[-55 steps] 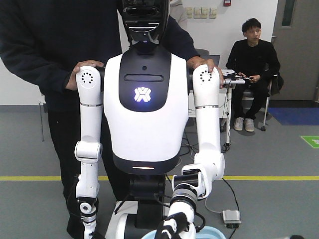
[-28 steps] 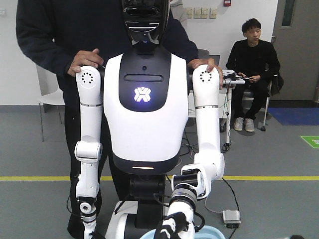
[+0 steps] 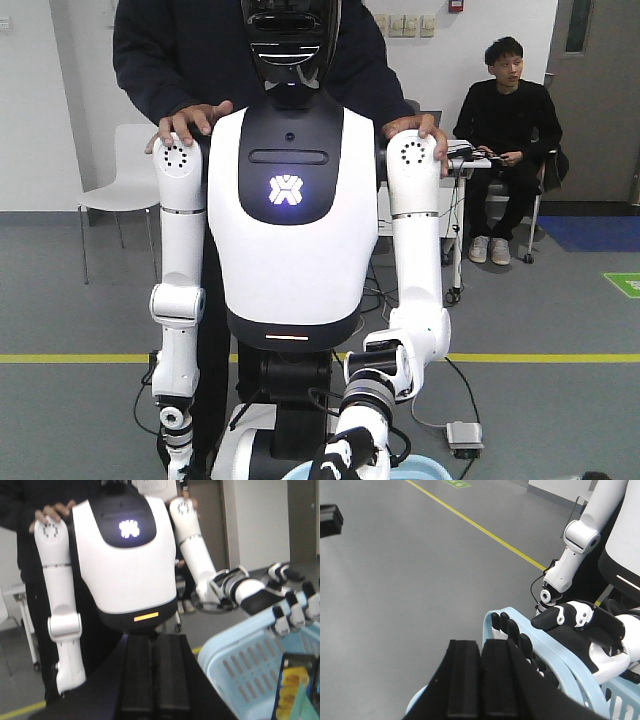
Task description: Pick snacks and fruit into basket
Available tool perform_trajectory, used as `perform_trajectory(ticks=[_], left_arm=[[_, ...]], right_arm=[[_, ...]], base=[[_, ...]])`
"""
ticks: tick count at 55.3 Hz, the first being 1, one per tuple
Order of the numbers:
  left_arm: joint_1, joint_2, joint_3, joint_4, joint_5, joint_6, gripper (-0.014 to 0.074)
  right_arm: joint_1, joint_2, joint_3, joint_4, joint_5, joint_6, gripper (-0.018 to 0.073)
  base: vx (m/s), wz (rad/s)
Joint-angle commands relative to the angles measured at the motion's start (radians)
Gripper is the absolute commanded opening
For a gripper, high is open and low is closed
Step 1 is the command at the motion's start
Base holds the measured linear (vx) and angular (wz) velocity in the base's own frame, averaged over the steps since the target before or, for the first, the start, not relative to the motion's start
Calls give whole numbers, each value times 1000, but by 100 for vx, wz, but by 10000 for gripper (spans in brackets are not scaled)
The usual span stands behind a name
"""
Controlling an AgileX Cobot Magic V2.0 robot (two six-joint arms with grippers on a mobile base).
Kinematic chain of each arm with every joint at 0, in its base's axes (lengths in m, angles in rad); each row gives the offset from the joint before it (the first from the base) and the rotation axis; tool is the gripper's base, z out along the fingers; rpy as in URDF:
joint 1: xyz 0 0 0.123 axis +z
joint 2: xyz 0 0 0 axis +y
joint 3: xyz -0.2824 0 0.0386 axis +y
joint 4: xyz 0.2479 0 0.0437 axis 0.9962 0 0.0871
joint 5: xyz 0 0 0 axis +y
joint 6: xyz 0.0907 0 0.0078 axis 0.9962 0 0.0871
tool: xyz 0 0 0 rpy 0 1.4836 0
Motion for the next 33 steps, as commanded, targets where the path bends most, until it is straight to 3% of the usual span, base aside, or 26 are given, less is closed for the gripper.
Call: perform_trajectory(ticks=[1, 6, 14, 19, 33], left_arm=[[5, -22, 12, -14, 62, 0, -8], [45, -88, 12, -14, 149, 0, -8], [136, -243, 12, -14, 201, 0, -8], [169, -245, 12, -14, 226, 0, -8], [192, -245, 11, -14, 294, 0, -8]], right_arm=[[-3, -14, -31, -7, -72, -10, -8], [-3, -14, -31, -7, -70, -10, -8], [-3, -14, -31, -7, -70, -10, -8], [-3, -14, -31, -7, -67, -10, -8], [-3, -14, -31, -7, -66, -10, -8]], base=[[0, 0], [0, 0], [0, 0], [0, 0], [0, 0]])
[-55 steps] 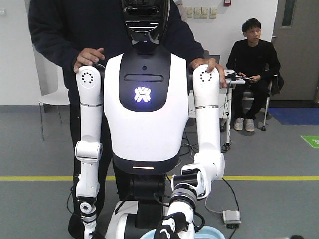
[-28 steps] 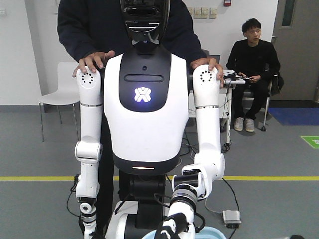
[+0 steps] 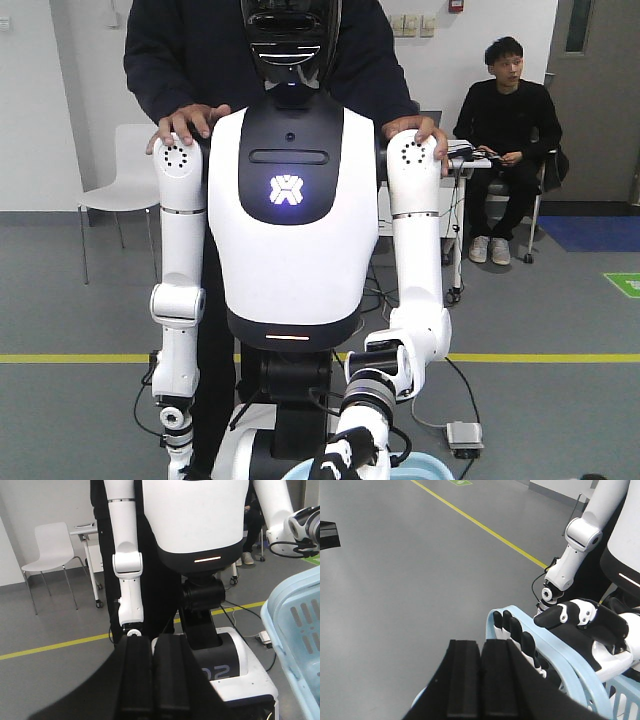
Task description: Pick snacks and fruit into basket
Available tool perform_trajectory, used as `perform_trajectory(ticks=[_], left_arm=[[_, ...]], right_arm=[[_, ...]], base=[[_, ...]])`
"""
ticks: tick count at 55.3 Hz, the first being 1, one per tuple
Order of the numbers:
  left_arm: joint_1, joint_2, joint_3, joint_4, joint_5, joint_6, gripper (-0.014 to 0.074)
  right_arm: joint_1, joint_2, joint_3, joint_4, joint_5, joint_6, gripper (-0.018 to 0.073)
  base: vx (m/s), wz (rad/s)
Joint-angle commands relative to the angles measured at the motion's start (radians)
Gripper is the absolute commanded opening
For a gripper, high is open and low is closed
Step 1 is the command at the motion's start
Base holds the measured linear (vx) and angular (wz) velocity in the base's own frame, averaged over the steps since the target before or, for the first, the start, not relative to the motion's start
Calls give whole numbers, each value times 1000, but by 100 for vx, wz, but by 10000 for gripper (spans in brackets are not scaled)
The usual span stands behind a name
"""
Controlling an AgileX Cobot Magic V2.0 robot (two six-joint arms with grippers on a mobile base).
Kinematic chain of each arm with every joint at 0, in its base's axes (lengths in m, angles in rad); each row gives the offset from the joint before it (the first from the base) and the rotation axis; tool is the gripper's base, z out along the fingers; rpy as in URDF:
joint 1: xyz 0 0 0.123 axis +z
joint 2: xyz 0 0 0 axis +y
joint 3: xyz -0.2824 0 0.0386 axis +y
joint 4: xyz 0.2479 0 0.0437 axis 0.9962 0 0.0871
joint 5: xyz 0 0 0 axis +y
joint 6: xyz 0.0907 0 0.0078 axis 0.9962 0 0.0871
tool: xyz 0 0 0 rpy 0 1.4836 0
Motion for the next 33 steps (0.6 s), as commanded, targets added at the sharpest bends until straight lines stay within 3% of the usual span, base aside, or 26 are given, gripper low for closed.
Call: perform_trajectory(ticks=[1, 28, 33], left_arm=[[1, -15, 11, -10, -67, 0, -8], [1, -15, 11, -10, -69, 0, -8], [1, -15, 11, -10, -69, 0, -8]], right_arm=[[-3, -14, -31, -7, -75, -10, -8], [-3, -14, -31, -7, -75, -10, -8], [-6, -18, -20, -89, -68, -59, -8]], base=[[0, 0], [0, 0], [0, 0]])
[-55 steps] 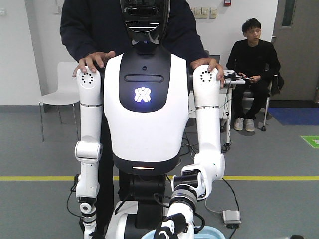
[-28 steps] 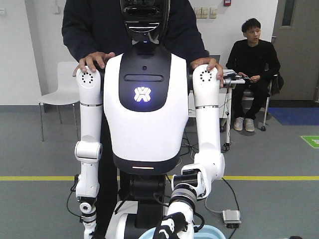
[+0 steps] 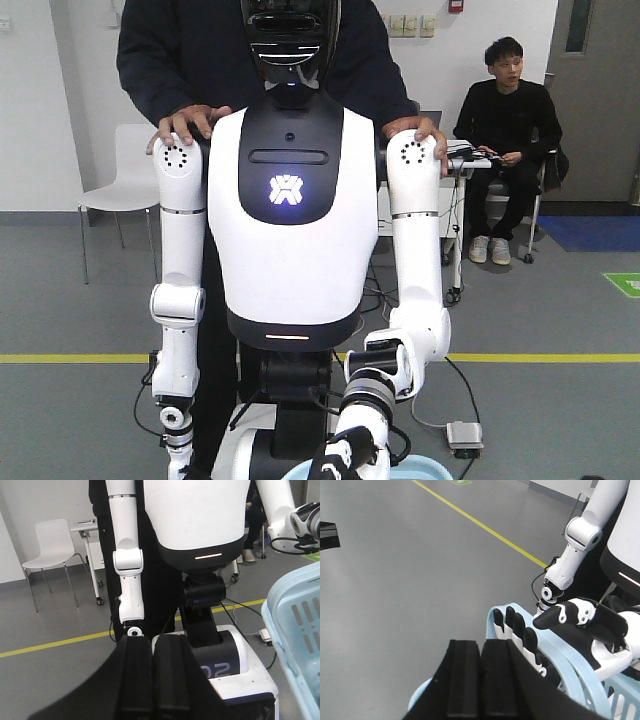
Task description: Pick snacks and fruit into basket
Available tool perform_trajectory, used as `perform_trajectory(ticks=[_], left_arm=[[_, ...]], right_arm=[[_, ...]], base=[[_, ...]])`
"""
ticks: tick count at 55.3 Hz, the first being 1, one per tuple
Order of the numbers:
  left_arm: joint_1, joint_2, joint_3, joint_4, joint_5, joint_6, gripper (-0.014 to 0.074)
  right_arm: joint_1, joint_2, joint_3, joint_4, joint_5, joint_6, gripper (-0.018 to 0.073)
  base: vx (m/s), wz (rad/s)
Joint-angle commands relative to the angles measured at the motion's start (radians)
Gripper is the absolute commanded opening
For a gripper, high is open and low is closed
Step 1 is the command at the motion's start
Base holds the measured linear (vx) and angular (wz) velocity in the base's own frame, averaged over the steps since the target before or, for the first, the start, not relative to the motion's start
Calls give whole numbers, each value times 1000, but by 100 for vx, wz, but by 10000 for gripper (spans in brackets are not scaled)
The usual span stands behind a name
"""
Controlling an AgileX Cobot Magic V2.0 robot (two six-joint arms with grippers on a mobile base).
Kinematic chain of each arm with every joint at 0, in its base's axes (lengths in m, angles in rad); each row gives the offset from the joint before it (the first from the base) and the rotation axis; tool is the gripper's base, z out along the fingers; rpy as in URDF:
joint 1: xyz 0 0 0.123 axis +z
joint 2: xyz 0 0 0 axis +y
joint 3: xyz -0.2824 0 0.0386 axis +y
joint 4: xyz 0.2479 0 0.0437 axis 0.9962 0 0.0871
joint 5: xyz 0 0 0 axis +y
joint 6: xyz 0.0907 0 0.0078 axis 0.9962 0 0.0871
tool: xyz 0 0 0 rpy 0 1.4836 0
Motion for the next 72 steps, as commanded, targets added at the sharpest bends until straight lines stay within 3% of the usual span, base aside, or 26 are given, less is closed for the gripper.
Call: perform_trajectory(ticks=[1, 6, 10, 17, 23, 27, 38, 49, 57, 61, 72], left_arm=[[0, -15, 11, -10, -73, 0, -8], [0, -15, 11, -10, -73, 0, -8], [0, -15, 11, -10, -73, 0, -8], [0, -15, 11, -10, -73, 0, -8], [0, -15, 11, -10, -73, 0, -8], [0, -16, 11, -10, -72, 0, -8], [0, -15, 11, -10, -73, 0, -8], [0, -15, 11, -10, -73, 0, -8], [0, -15, 11, -10, -73, 0, -8], [0, -15, 11, -10, -73, 0, -8], [0, -15, 11, -10, -73, 0, -8]], right_arm=[[-6, -26, -14, -99, -72, -46, -8], [-6, -63, 60, -181, -106, -18, -8], [-6, -96, 161, -201, -209, 11, -8], [-6, -169, 409, -200, -494, 100, -8], [-6, -216, 610, -206, -720, 259, -8], [-6, -234, 604, -223, -630, 301, -8], [-6, -238, 613, -366, -542, 325, -8], [-6, -238, 613, -263, -425, 313, -8], [-8, -251, 613, -206, -355, 244, -8], [-76, -300, 613, -199, -326, 215, -8], [-408, -545, 613, -201, -212, 215, -8]], base=[[0, 0], [0, 0], [0, 0], [0, 0], [0, 0], [0, 0], [0, 0], [0, 0], [0, 0], [0, 0], [0, 0]])
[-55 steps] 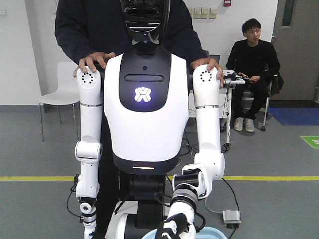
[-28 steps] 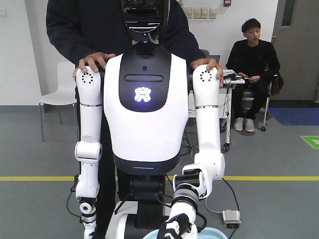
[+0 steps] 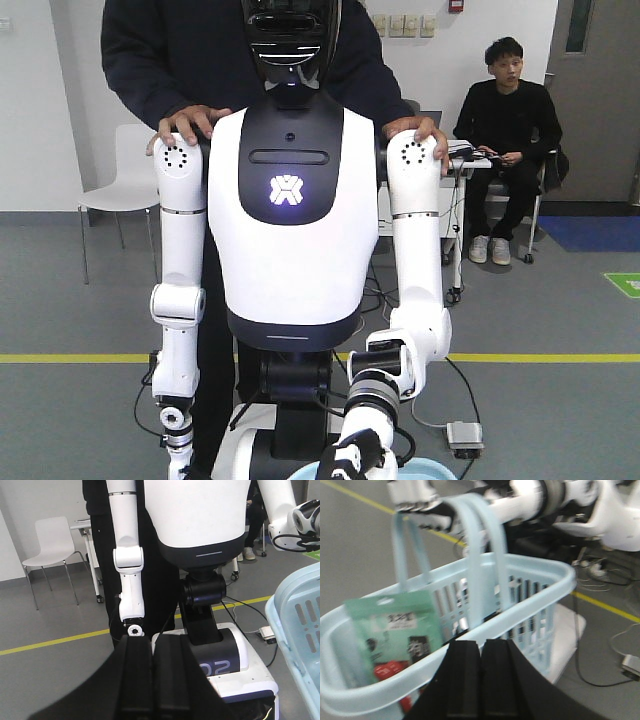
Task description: Pick snacks and fruit into basket
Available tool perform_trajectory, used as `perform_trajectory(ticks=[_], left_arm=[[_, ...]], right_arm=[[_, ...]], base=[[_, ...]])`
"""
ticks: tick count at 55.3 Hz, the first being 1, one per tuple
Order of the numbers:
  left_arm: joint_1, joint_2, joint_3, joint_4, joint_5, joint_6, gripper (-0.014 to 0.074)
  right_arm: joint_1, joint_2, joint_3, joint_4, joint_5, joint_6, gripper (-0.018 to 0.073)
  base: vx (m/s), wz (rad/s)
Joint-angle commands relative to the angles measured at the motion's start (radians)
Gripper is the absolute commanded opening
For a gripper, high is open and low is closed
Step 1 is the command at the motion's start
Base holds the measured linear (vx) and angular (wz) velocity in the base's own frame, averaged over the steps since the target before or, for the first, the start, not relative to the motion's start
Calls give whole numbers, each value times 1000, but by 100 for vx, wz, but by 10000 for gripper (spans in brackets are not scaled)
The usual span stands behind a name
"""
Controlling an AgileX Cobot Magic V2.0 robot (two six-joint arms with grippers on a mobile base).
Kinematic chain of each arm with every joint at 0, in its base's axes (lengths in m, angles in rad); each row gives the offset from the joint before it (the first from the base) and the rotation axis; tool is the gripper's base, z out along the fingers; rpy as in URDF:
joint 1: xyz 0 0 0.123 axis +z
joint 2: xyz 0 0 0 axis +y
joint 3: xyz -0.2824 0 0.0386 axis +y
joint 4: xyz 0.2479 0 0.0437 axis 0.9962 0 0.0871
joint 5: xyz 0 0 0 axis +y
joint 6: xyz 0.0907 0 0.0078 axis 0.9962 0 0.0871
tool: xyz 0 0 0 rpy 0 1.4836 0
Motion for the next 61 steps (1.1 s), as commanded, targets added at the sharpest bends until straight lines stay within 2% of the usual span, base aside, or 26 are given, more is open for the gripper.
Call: perform_trajectory(ticks=[1, 14, 18, 22, 34, 54, 61], left_arm=[[0, -15, 11, -9, -81, 0, -8], [0, -15, 11, -9, -81, 0, -8], [0, -16, 11, -9, -80, 0, -8], [0, -16, 11, -9, -81, 0, -8], [0, -16, 11, -9, -81, 0, -8], [0, -16, 11, -9, -81, 0, -8], [0, -16, 11, -9, -81, 0, -8]], right_arm=[[-129, -116, 12, -1, -4, -11, -8], [-424, -478, 12, 0, 198, 27, -8], [-502, -477, 12, -2, 217, 66, -8], [-543, -480, 12, -5, 241, 94, -8], [-545, -480, 12, -11, 284, 100, -8], [-545, -479, 12, -3, 252, 124, -8], [-545, -479, 12, -68, 236, 136, -8]], base=[[0, 0], [0, 0], [0, 0], [0, 0], [0, 0], [0, 0], [0, 0]])
